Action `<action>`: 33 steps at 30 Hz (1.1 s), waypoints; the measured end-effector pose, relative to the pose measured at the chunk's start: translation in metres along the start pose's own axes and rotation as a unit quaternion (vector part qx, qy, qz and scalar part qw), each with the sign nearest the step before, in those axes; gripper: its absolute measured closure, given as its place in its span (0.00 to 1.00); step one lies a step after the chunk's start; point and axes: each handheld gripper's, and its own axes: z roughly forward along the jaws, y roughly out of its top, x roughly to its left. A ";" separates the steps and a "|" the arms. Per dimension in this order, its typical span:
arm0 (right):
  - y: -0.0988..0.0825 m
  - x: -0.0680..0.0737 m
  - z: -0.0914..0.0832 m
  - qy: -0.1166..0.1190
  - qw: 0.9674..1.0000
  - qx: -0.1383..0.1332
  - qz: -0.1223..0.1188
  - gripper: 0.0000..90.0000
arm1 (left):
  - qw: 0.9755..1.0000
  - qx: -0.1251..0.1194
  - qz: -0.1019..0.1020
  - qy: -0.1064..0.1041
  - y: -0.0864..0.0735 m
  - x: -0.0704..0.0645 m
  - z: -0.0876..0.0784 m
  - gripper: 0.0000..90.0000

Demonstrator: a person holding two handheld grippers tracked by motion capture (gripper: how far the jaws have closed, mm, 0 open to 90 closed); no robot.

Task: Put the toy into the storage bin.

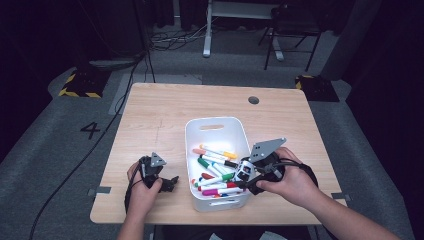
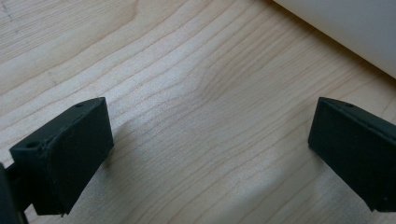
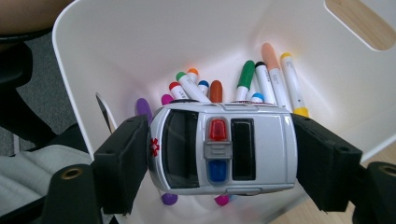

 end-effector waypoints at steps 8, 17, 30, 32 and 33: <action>-0.005 0.003 0.020 0.008 0.999 0.034 0.002 0.29 | 1.000 0.000 0.000 0.000 0.000 0.000 0.000 0.00; -0.011 0.001 0.019 0.015 1.000 0.012 0.006 0.29 | 1.000 0.000 0.002 0.001 -0.001 -0.001 -0.001 0.01; -0.032 -0.016 -0.026 -0.023 0.996 -0.079 0.042 0.30 | 1.000 0.001 -0.002 0.002 -0.001 -0.002 -0.002 0.00; -0.040 -0.023 -0.033 -0.038 0.994 -0.085 0.057 0.30 | 1.000 0.002 -0.002 0.000 -0.002 -0.002 -0.002 0.00; -0.044 -0.027 -0.036 -0.050 0.993 -0.086 0.061 0.30 | 1.000 0.002 -0.002 0.000 -0.002 -0.002 -0.002 0.00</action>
